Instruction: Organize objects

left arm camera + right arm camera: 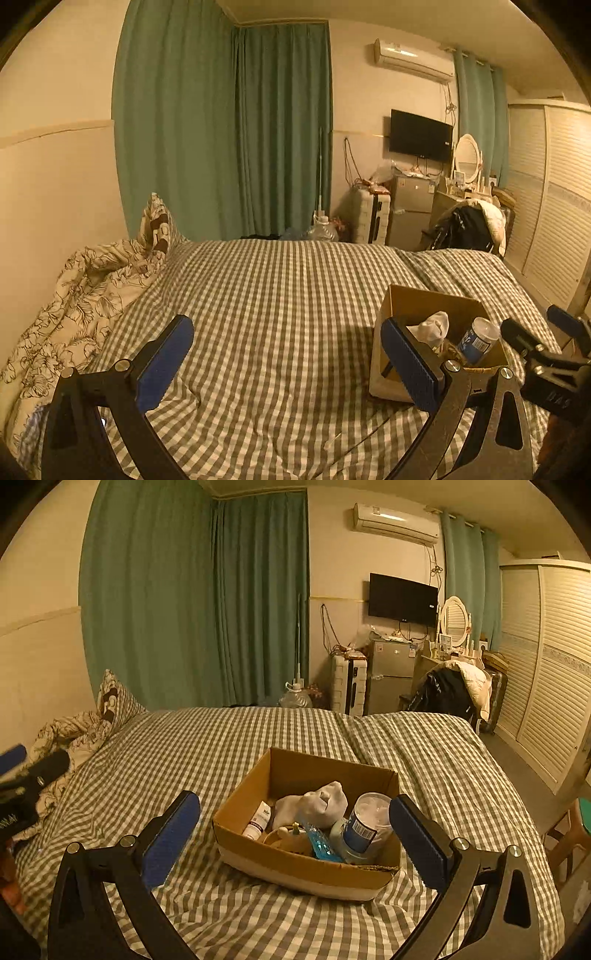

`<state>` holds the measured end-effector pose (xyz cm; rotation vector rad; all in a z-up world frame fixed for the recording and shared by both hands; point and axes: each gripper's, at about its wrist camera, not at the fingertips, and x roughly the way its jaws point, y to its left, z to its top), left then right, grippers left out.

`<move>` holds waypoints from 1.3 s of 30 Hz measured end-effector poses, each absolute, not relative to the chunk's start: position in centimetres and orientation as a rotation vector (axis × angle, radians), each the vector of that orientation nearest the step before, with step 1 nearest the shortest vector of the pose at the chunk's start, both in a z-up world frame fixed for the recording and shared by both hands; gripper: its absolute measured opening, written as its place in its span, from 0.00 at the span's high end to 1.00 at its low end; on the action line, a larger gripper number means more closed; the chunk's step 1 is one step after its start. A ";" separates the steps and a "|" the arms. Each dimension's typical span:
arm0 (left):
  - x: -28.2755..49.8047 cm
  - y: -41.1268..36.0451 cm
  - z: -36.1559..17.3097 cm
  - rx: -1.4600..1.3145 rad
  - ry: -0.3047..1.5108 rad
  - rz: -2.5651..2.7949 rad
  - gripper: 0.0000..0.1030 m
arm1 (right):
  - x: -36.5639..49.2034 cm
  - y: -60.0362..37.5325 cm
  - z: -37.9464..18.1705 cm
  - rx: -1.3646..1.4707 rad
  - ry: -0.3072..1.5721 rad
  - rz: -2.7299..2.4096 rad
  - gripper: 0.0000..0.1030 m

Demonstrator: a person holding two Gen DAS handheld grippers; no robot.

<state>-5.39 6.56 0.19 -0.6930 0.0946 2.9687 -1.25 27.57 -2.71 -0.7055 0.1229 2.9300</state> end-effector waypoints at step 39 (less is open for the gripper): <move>-5.1 7.0 -0.7 -0.766 0.136 2.961 0.00 | -1.2 26.8 -2.6 -0.745 0.117 2.939 0.00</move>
